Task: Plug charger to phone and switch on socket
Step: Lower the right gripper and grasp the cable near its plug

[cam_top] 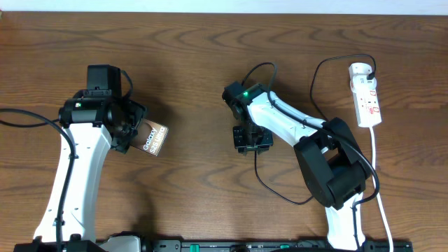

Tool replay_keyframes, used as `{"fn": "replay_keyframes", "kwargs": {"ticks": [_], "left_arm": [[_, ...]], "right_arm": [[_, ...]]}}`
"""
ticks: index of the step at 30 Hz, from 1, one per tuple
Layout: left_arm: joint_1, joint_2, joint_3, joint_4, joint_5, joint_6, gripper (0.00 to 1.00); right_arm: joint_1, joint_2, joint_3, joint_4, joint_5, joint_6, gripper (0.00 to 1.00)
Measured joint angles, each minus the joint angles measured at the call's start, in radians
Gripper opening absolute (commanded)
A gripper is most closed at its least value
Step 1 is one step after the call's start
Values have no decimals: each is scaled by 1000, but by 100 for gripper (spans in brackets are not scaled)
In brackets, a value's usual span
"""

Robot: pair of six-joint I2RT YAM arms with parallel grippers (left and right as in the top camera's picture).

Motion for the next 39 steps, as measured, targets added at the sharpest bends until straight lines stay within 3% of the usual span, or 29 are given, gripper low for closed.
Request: {"fn": "replay_keyframes", "kwargs": {"ticks": [10,14,15,28,39], "left_arm": [[0,0,0,-3,-7,3,7],[0,0,0,-3,-8,3,7],[0,0,0,-3,-9,3,7],[0,0,0,-3,-11,3,8],[0,0,0,-3,-11,3,7]], "right_arm": [[0,0,0,4,2,0,36],[0,-1,0,6,5,4,29],[0,-2,0,8,7,5,23],[0,-2,-1,8,28,14,1],[0,-3,-1,8,29,18,1]]}}
